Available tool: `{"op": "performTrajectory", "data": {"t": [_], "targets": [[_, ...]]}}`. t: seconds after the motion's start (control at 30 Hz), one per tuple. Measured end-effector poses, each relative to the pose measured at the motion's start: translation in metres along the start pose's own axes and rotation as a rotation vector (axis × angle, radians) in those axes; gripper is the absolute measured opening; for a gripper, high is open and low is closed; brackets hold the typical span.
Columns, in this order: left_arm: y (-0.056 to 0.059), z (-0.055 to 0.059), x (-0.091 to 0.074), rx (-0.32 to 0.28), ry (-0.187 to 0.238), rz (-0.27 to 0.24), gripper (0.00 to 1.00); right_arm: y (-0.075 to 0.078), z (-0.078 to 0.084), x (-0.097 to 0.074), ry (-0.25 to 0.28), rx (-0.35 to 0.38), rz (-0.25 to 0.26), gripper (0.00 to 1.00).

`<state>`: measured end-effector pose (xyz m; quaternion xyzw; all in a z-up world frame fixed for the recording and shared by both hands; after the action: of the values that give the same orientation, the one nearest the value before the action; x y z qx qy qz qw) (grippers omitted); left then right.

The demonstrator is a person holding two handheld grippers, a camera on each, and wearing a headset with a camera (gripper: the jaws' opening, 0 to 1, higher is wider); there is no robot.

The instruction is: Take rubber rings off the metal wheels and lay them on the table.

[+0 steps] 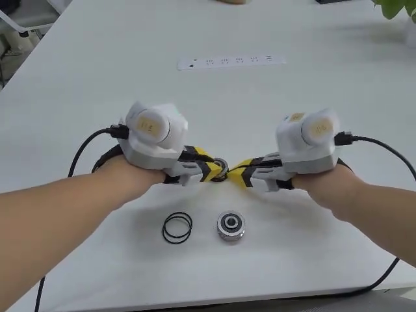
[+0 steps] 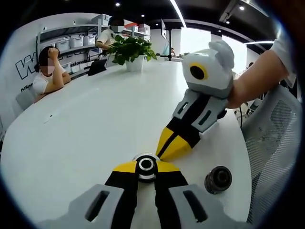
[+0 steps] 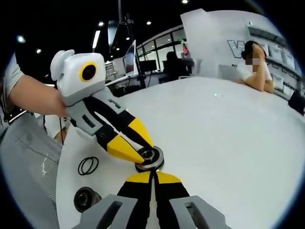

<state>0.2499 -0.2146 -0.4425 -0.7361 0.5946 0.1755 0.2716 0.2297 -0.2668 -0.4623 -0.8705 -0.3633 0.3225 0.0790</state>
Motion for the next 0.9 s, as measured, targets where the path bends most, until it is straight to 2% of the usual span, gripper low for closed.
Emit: {"op": "performTrajectory", "data": {"t": [0.23,0.27,0.33,0.37,0.4,0.43,0.5,0.57,0.6,0.7,0.77,0.9], "targets": [[-0.001,0.000,0.001,0.000,-0.005,-0.001,0.07,0.000,-0.003,-0.006,0.018,0.097,-0.005,0.00],[-0.001,0.000,0.001,0.000,-0.005,-0.003,0.07,0.000,-0.003,-0.006,0.028,0.143,-0.009,0.00],[0.000,-0.001,0.001,-0.002,-0.005,-0.006,0.07,0.002,-0.005,-0.007,0.051,0.189,-0.003,0.00],[-0.001,0.000,0.001,-0.004,-0.005,-0.007,0.07,0.004,-0.011,-0.008,0.093,0.230,-0.001,0.00],[0.000,-0.001,0.001,-0.006,-0.004,-0.004,0.07,0.005,-0.012,-0.008,0.102,0.286,0.001,0.00],[0.000,-0.001,0.001,-0.005,-0.005,-0.005,0.07,0.006,-0.009,-0.008,0.081,0.287,0.015,0.00],[0.000,-0.001,0.001,-0.006,-0.007,-0.009,0.06,0.006,-0.011,-0.007,0.089,0.282,0.009,0.00],[-0.001,-0.001,0.001,-0.007,-0.008,-0.011,0.06,0.005,-0.011,-0.008,0.108,0.333,-0.001,0.00],[-0.001,-0.001,0.001,-0.005,-0.009,-0.014,0.06,0.005,-0.010,-0.008,0.111,0.335,-0.001,0.00],[0.000,-0.001,0.002,-0.002,-0.012,-0.020,0.06,0.000,-0.012,-0.007,0.114,0.328,-0.005,0.00],[0.000,-0.001,0.002,0.001,-0.014,-0.024,0.06,-0.001,-0.012,-0.007,0.109,0.298,0.008,0.00],[0.002,-0.002,0.001,0.002,-0.015,-0.030,0.06,-0.002,-0.012,-0.007,0.116,0.303,0.013,0.00]]}}
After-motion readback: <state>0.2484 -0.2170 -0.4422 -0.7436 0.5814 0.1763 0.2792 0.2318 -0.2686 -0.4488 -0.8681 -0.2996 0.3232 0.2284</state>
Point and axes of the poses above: the centre of the closed fingertips' face, and the gripper's own axes: x roughly forward along the fingers, y roughly to its right, z roughly out of its underside, the point moved 3 cm from there along -x, roughly backward along the fingers, and after that the axes turned 12 degrees about x, right-handed, at the moved point
